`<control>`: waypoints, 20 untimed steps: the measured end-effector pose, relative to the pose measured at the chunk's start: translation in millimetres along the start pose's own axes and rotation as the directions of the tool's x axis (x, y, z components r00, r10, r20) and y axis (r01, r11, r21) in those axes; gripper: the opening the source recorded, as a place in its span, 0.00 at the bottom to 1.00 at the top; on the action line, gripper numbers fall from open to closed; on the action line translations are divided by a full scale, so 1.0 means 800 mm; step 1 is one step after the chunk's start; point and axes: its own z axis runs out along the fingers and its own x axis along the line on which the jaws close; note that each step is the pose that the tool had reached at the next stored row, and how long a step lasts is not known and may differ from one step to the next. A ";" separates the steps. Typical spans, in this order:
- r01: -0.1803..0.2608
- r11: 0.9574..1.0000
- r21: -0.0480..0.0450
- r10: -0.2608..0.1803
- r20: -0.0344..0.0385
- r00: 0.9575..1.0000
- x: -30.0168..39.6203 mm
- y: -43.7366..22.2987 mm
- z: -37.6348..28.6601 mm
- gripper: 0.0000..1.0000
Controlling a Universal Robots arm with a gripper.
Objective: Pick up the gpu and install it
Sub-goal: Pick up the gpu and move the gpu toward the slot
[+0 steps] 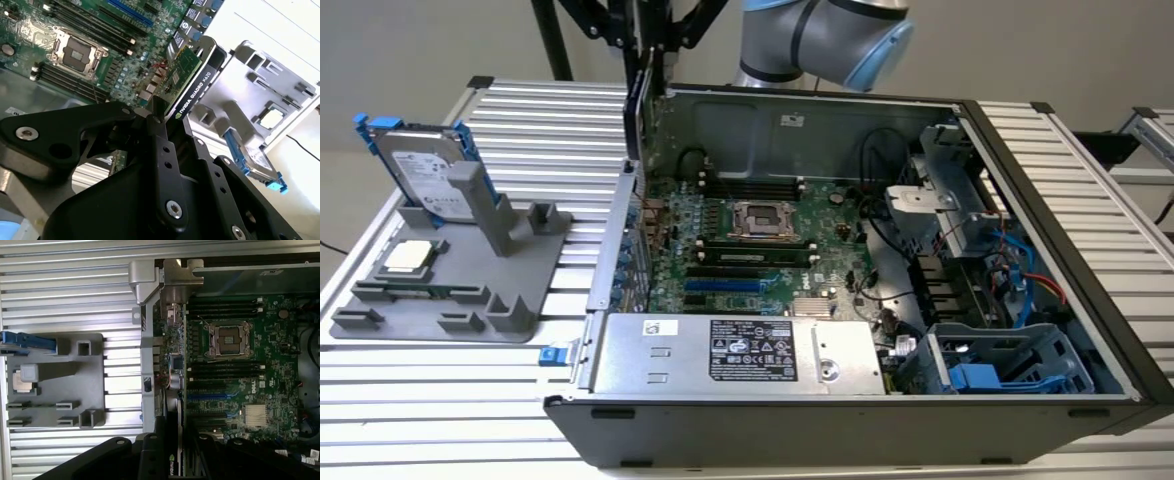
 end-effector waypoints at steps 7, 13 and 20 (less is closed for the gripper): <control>0.000 1.000 0.000 0.000 0.000 1.000 -0.0069 0.0033 0.0001 0.00; 0.000 1.000 0.000 0.000 0.000 1.000 -0.0078 0.0038 0.0000 0.00; 0.000 1.000 0.000 0.000 0.000 1.000 -0.0117 0.0049 0.0000 0.00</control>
